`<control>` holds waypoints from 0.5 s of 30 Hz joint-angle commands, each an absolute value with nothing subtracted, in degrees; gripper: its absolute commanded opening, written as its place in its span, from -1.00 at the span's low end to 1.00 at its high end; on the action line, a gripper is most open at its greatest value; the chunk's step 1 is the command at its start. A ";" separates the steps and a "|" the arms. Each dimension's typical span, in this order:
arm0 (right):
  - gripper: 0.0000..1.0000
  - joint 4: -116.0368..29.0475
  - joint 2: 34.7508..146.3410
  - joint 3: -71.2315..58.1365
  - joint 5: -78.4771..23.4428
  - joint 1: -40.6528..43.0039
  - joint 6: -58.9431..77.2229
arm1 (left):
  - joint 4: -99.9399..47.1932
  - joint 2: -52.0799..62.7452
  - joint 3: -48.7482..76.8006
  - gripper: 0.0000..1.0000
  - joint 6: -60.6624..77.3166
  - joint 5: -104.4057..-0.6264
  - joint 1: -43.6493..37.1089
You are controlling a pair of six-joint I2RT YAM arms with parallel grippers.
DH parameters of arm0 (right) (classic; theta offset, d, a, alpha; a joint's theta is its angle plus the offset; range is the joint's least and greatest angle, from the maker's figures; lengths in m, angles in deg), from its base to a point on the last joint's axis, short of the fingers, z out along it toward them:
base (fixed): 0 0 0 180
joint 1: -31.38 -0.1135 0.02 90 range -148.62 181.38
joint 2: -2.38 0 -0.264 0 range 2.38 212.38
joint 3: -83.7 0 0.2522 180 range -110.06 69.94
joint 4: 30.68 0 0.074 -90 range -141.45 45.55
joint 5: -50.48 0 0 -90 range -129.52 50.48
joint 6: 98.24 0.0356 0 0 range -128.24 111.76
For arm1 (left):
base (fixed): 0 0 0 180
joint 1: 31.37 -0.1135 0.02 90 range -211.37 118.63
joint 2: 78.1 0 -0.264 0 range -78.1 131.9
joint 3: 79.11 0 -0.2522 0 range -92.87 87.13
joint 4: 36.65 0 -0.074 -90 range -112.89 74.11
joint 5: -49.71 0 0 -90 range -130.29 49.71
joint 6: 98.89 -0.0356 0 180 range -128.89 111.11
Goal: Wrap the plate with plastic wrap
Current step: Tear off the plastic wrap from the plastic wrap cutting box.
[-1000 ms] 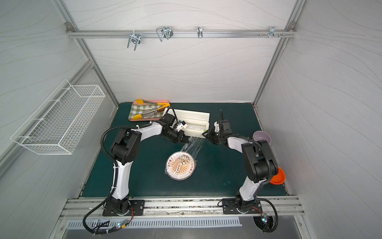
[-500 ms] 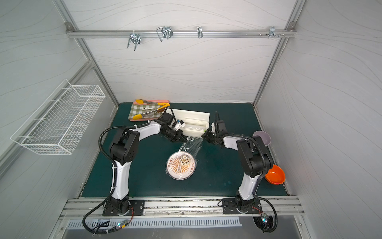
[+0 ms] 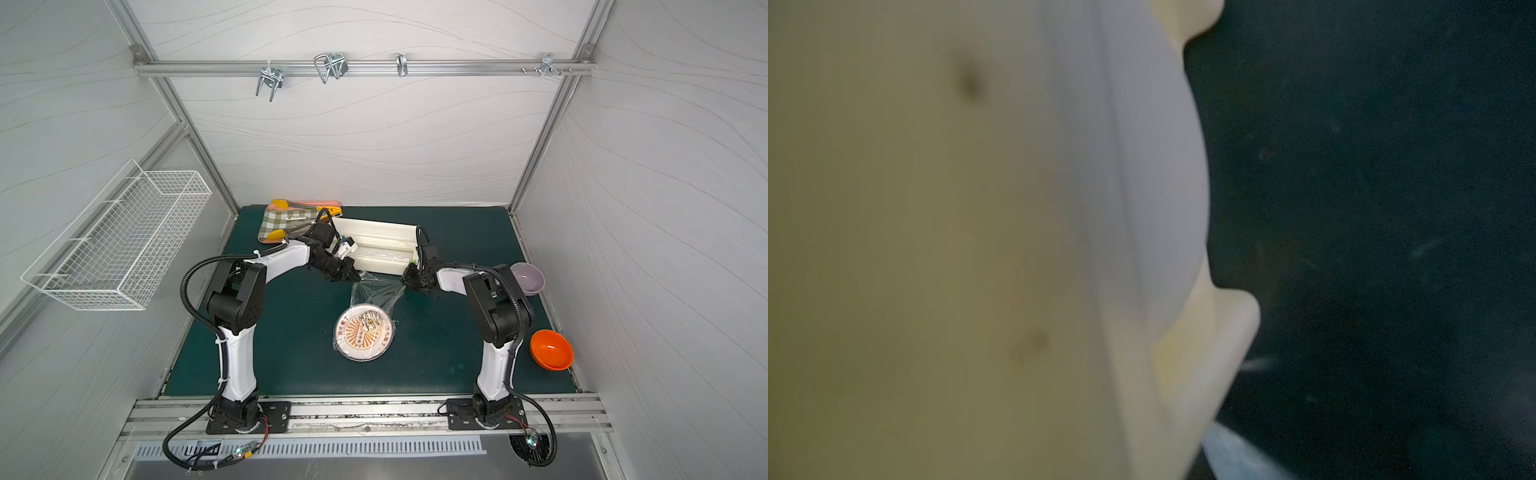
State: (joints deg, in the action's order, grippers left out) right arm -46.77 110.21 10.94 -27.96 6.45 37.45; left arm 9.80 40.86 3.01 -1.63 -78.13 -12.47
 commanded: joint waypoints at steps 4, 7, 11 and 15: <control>-0.89 -62.62 112.02 8.58 -34.11 3.51 31.62 | 12.73 40.14 3.90 -1.00 -3.94 -73.37 -13.79; -0.85 -66.23 111.10 7.75 -37.12 1.09 29.57 | 13.74 39.99 5.02 -1.00 -3.31 -73.05 -13.84; -0.82 -66.97 108.41 9.79 -40.63 -1.56 29.02 | 13.61 38.97 7.89 -1.00 -2.09 -73.01 -13.79; -0.79 -67.31 108.30 10.43 -41.05 -2.28 28.89 | 15.76 39.05 7.62 -0.90 -1.57 -70.91 -13.79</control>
